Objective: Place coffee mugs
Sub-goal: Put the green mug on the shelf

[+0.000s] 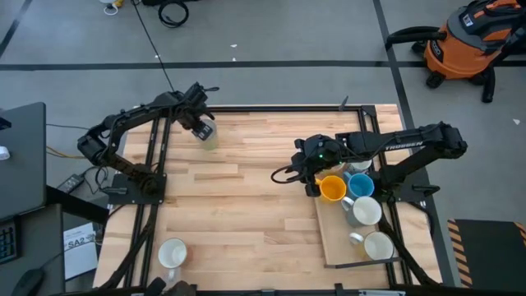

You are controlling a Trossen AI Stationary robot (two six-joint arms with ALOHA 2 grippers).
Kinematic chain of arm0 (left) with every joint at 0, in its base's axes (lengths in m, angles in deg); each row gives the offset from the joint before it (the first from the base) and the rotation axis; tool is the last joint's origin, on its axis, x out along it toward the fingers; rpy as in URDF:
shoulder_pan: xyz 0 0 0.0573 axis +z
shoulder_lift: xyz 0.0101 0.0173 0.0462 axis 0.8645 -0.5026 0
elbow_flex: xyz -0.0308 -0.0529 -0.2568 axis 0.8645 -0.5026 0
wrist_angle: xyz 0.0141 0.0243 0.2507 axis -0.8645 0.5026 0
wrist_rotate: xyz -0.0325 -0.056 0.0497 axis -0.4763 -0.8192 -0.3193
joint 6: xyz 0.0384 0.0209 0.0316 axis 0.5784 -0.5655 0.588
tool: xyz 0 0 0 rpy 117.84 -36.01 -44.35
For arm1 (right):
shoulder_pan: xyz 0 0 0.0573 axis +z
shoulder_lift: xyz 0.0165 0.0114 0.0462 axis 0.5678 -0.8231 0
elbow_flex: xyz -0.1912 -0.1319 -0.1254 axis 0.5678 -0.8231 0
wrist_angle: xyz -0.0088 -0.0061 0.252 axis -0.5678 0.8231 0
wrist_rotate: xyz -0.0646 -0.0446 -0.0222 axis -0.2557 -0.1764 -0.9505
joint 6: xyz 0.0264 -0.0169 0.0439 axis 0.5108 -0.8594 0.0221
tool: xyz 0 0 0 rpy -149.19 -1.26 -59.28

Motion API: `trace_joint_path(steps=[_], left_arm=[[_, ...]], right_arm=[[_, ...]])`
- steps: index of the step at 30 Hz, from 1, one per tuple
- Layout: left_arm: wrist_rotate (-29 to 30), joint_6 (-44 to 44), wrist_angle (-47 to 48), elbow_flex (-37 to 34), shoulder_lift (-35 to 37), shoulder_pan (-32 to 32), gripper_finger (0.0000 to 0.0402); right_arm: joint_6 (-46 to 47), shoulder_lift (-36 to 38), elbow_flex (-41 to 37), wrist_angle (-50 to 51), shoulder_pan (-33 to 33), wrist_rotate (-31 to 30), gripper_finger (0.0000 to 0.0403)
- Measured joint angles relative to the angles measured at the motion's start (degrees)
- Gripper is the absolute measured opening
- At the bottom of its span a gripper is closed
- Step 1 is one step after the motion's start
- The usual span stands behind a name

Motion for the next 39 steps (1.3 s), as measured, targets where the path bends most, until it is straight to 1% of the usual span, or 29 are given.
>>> trace_joint_path(steps=[3, 9, 14, 17, 20, 26, 32, 35, 39], left_arm=[[0.0, -4.9, 0.1, 0.0, 0.0, -0.2, 0.0114], [-0.3, -14.2, -0.1, 0.0, 0.0, -3.3, 0.0034], [-2.7, -20.8, 0.3, 0.0, 0.1, -8.9, 0.0031], [-3.0, -25.5, 0.3, 0.0, 0.1, -14.3, 0.0031], [-3.5, -30.3, 0.2, 0.0, 0.1, -21.1, 0.0035], [-3.9, -39.9, -3.0, -0.1, 0.0, -37.2, 0.0034], [-4.2, -40.7, -12.1, -0.2, -0.1, -52.7, 0.0034], [-2.7, -42.8, -16.0, -0.2, -0.1, -57.9, 0.0034], [1.4, -51.7, -18.9, -0.1, -0.1, -61.5, 0.0035]], right_arm=[[0.0, 0.0, 0.0, -0.4, 0.0, 0.0, 0.0119], [0.0, 0.0, 0.0, -0.3, 0.0, 0.0, 0.0119], [0.0, 0.0, 0.0, -0.3, 0.0, -0.2, 0.0119], [0.0, 0.0, 0.0, -0.3, 0.0, -0.2, 0.0119], [0.0, 0.0, 0.0, -0.3, 0.0, -0.2, 0.0119], [0.0, 0.0, 0.0, -0.3, 0.0, -0.2, 0.0119], [0.0, 0.0, 0.0, -0.3, 0.0, -0.2, 0.0119], [0.0, 0.0, 0.0, -0.3, 0.0, -0.2, 0.0119], [0.0, 0.0, 0.0, -0.3, 0.0, -0.2, 0.0119]])
